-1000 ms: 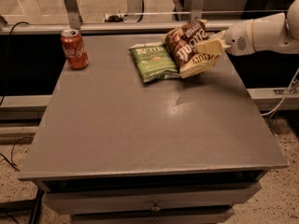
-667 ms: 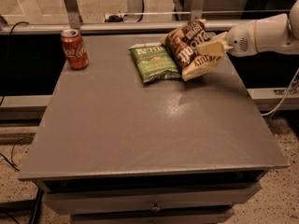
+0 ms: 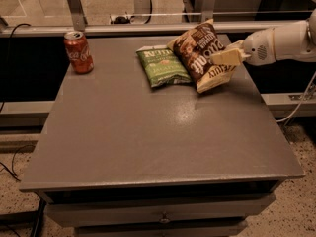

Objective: Move brown chip bag near green jalapeno chip bag

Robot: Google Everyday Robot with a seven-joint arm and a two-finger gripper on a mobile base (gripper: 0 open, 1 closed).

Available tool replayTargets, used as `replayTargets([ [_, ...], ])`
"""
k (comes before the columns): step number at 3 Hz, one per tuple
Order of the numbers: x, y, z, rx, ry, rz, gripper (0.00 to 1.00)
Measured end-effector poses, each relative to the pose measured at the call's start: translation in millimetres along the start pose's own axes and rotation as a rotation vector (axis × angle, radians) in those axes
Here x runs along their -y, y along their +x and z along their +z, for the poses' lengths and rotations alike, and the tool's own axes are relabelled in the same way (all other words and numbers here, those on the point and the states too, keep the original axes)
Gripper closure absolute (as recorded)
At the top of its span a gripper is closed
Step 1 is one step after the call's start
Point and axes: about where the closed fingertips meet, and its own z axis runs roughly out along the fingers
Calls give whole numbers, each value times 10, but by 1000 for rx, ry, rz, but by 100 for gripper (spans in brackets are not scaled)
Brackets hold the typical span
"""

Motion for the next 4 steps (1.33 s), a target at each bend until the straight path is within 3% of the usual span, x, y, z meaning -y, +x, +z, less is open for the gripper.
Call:
replayTargets([
  [1, -19, 24, -8, -10, -19, -6, 17],
  [2, -55, 12, -82, -22, -28, -28, 0],
  [4, -383, -37, -569, -9, -76, -85, 0],
])
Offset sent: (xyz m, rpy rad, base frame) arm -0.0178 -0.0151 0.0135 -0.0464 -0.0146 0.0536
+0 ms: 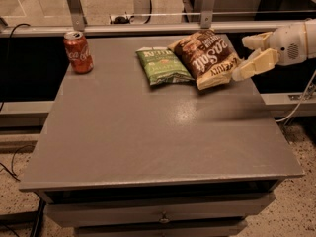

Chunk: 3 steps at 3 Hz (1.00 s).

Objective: Move brown chip bag near green jalapeno chip bag

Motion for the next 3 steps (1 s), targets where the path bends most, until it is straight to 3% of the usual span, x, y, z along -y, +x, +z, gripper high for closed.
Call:
replayTargets([
  [1, -364, 13, -349, 13, -30, -41, 0],
  [2, -715, -11, -642, 20, -24, -73, 0],
  [3, -763, 2, -704, 18, -16, -74, 0],
])
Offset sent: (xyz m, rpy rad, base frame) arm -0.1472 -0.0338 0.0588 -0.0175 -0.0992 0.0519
